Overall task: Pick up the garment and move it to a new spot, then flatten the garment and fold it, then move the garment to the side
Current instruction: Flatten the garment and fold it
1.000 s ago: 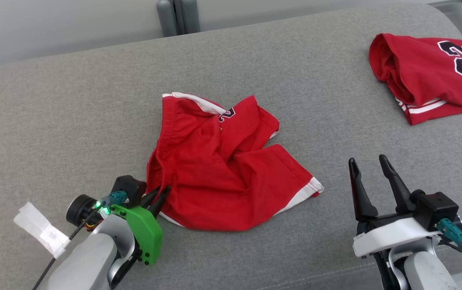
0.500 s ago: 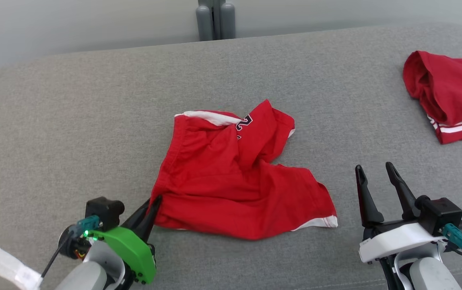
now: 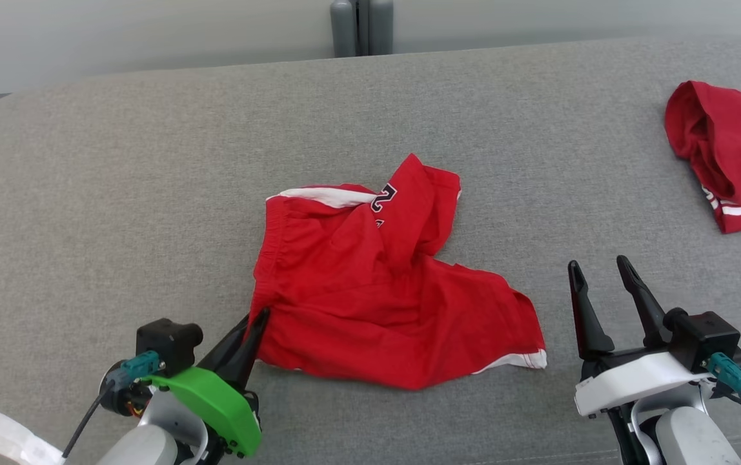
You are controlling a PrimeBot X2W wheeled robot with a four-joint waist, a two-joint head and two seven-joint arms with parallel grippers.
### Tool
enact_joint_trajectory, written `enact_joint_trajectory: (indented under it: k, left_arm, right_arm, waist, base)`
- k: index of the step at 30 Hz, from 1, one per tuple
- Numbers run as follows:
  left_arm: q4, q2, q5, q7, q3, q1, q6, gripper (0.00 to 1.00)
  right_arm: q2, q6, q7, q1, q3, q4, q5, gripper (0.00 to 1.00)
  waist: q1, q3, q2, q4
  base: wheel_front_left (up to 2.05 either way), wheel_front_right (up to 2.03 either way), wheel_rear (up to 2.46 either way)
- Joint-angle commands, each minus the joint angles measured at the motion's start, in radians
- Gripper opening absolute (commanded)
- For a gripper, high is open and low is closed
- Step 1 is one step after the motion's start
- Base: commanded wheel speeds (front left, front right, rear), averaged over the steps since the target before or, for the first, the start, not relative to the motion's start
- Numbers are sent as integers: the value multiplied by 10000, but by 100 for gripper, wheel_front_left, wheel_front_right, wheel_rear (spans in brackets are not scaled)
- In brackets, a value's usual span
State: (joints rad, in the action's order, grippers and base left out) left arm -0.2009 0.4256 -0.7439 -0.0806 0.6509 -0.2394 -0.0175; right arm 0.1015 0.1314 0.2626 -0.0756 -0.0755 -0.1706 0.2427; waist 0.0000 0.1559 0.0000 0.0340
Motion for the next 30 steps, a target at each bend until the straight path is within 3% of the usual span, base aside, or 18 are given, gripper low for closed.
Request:
enact_joint_trajectory:
  k: [1,14,22,23,24,25,30]
  left_arm:
    - [-138,-92,-12,-81,-39,-247,-44,0]
    - [-3034,-647,274,-878,-86,-2002,-606,0]
    - [-4808,-954,422,-1512,17,-2581,-855,0]
    - [-4905,-995,478,-1575,31,-2613,-861,31]
    - [-4993,-1057,530,-1642,44,-2639,-874,82]
    - [-5028,-1119,553,-1694,31,-2637,-879,100]
    - [-4906,-1286,610,-1853,-396,-2251,-853,100]
  right_arm:
    - [36,-17,28,-144,11,-25,-19,100]
    - [-68,-17,29,-394,139,-108,-122,100]
    - [-174,-17,29,-366,262,-125,-194,100]
    - [-188,-17,29,-343,268,-128,-172,100]
    - [-202,-17,29,-322,256,-135,-161,100]
    - [-211,-17,29,-307,258,-136,-156,100]
    - [-216,-17,29,-181,264,-99,-140,100]
  waist:
    - [0,65,0,-201]
    - [0,608,0,-1333]
    - [0,627,0,-1461]
    - [0,592,0,-1430]
    - [0,545,0,-1389]
    - [0,500,0,-1345]
    - [0,193,0,-1040]
  base:
    - [0,0,0]
    - [0,0,0]
    - [0,0,0]
    - [0,0,0]
    - [0,0,0]
    - [0,0,0]
    - [0,0,0]
